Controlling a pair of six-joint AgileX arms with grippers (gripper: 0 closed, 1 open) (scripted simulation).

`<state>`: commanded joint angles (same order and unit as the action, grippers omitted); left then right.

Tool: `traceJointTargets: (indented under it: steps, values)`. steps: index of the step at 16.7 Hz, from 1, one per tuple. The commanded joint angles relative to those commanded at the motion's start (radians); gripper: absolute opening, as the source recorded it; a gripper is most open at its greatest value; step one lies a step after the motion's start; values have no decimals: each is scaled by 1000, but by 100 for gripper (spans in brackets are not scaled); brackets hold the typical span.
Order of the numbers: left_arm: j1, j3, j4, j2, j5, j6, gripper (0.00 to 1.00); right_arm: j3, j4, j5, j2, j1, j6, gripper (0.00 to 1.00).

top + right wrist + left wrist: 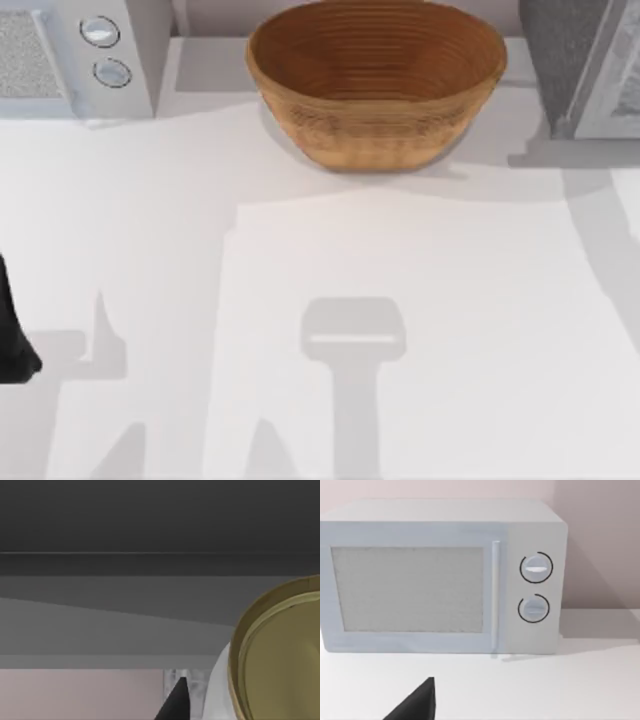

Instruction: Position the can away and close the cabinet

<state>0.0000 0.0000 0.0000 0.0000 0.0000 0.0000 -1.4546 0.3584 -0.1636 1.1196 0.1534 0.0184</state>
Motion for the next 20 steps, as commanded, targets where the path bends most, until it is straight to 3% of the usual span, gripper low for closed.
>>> traceJointTargets:
  steps: [6, 15, 20]
  values:
    - [0, 0, 0, 0, 0, 0, 100, -280, 60, -32, 201, 29, -1, 0]
    - [0, 0, 0, 0, 0, 0, 100, -324, 71, -30, 239, 23, 1, 0]
    - [0, 0, 0, 0, 0, 0, 100, -592, 142, -12, 447, 4, 4, 0]
